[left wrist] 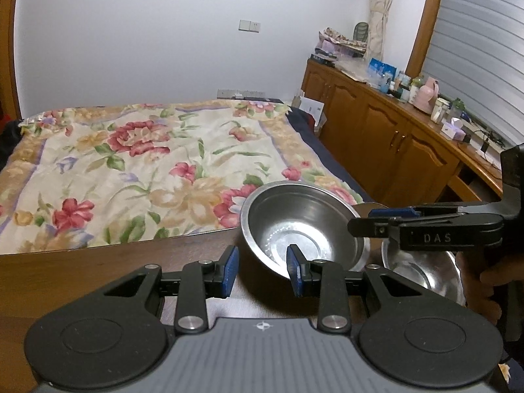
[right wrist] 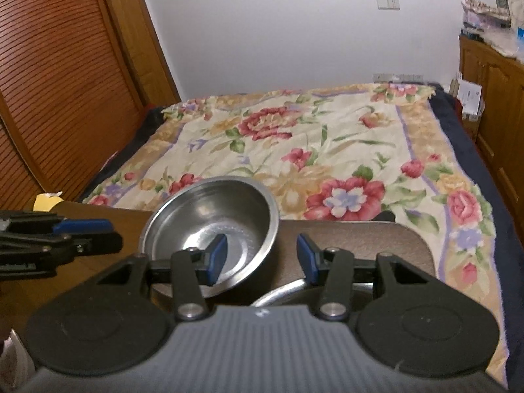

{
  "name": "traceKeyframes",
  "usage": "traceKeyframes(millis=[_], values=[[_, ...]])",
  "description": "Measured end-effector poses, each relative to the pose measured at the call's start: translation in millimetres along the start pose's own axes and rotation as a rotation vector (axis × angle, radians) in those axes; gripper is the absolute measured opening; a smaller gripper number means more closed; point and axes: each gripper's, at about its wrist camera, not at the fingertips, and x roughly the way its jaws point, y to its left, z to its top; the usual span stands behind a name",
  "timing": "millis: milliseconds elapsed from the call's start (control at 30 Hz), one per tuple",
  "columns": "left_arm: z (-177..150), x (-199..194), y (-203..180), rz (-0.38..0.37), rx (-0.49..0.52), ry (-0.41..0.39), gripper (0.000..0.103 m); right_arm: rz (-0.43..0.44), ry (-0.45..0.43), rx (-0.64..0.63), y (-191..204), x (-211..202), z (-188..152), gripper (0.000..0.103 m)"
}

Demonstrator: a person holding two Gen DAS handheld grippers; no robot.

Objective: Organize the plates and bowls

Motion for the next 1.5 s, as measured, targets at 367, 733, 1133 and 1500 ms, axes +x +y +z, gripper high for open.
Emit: traceKeyframes(millis=[367, 733, 1133, 1500], values=[[5.6, 27.8, 6.7, -0.034, -0.043, 0.041, 0.035, 0.034, 0.042, 0.036, -4.3, 15.3, 4.6, 0.046], [4.8, 33.8, 6.9, -0.035, -0.06, 0.067, 0.024, 0.06, 0.064, 0.06, -6.3, 23.2, 4.4, 0.02], [8.3, -4.3, -1.0, -0.043, -0.036, 0.03, 0.022, 0.063, 0.024, 0.067, 4.2, -5.8, 7.3, 0.017], [5.8, -50.1, -12.4, -0.084, -0.022, -0.013, 0.023, 0.052, -0.014, 0.07, 17.9, -40.6, 6.0, 0.017]])
